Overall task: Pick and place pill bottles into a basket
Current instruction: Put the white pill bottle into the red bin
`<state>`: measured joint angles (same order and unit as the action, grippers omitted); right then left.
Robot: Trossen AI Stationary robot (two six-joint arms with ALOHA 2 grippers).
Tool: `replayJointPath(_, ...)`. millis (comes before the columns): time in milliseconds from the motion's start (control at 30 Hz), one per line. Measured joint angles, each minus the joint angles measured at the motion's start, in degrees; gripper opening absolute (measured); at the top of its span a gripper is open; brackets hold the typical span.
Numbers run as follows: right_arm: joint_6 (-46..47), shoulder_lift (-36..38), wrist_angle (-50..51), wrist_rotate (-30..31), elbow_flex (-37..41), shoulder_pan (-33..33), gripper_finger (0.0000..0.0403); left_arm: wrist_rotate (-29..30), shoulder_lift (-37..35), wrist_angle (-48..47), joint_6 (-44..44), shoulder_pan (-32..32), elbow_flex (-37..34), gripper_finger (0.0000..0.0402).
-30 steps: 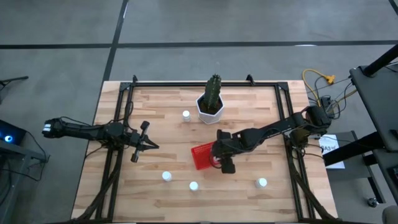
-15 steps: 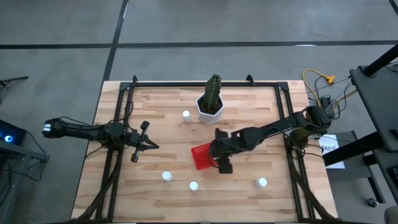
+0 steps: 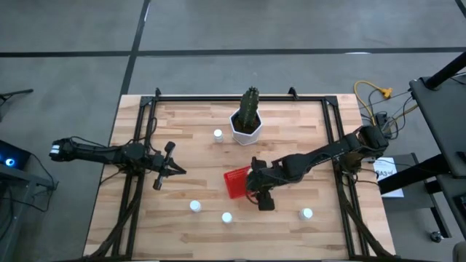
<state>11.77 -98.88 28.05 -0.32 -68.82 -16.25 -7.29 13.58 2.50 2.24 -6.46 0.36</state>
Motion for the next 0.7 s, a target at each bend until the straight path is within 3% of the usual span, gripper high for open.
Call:
replayJointPath(300, -1.5, 2.3, -9.0, 1.0, 1.9, -4.4, 0.0166, -0.1, 0.0, 0.0, 1.6, 0.0, 0.0, 0.0000)
replayJointPath(567, 0.9, 5.1, -10.9, 13.3, 9.4, -7.9, 0.0135, -0.1, -0.1, -0.2, 1.5, 0.0, 0.0, 0.0000)
replayJointPath(700, 4.7, 6.6, -11.2, 15.5, 13.9, -8.5, 0.0122, -0.1, -0.1, -0.1, 1.5, 0.0, 0.0, 0.0000)
